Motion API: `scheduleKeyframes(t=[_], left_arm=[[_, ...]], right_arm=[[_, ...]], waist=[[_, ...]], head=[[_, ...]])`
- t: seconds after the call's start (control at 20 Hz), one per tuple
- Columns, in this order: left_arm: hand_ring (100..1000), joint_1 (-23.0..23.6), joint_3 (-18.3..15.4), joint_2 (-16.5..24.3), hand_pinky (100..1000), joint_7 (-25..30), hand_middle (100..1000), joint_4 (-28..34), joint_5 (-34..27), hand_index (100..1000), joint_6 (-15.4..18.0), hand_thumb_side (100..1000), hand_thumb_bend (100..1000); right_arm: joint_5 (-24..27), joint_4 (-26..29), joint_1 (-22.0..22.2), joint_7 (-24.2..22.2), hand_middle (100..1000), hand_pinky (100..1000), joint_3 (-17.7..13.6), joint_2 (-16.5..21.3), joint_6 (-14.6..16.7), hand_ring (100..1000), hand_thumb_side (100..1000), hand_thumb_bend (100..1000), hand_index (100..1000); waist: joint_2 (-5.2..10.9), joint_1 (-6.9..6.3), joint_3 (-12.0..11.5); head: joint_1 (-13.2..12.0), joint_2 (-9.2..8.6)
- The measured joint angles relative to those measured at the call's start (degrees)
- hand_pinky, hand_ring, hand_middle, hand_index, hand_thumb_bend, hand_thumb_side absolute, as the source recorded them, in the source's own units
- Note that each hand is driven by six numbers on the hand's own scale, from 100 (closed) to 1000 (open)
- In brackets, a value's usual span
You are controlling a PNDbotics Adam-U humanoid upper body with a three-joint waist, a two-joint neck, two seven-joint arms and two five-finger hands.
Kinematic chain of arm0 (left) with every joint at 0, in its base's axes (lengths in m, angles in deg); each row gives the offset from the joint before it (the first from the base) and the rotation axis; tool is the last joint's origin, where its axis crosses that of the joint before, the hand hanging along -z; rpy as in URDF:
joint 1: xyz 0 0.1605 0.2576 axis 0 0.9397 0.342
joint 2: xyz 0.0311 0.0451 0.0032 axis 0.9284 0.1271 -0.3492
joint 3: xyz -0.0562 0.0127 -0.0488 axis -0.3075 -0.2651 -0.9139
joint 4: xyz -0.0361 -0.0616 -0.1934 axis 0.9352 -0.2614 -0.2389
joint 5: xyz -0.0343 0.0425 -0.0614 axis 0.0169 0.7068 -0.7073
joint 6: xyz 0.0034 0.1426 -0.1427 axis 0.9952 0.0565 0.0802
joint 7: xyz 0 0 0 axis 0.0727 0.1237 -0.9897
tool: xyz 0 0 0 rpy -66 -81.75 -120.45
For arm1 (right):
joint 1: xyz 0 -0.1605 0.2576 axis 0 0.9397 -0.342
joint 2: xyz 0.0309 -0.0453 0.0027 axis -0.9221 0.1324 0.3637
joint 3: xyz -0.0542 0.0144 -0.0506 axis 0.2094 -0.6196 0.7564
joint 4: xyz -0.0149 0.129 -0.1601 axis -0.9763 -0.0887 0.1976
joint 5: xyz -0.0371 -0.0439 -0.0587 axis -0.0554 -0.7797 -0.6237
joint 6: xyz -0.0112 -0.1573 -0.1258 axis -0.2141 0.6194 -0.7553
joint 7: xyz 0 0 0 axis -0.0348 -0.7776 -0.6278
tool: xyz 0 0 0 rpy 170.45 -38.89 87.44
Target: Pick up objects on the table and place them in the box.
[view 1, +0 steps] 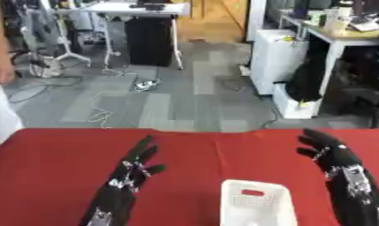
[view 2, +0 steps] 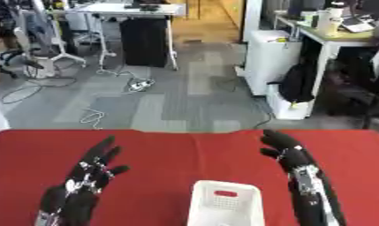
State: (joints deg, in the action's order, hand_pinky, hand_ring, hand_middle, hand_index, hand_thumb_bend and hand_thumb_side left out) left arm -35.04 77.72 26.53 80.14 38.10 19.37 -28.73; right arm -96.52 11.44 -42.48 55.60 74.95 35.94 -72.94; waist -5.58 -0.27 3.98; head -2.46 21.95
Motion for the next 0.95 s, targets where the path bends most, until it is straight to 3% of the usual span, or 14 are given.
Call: scheduleKeyframes(t=[0.25, 0.95], left_arm=[[1000, -0.4, 0.4, -0.8, 825, 0.1, 1000, -0.9, 0.6, 1000, 0.2, 1000, 528], [1000, -0.5, 0.9, -0.8, 813, 1.4, 1000, -1.2, 1.6, 1000, 0.1, 1000, 557]], right_arm=[[0.7, 0.8, 0.0, 1.0, 896, 943, 0.5, -0.5, 0.1, 960, 1000, 100, 938], [4.3, 1.2, 0.0, -1.5, 902, 976, 0.7, -0.8, 2.1, 954, 1000, 100, 958]], waist=[[0.0, 0.02, 0.2], [0.0, 0.0, 0.9]], head=[[0.5, -1.01], [2.0, -1.27]])
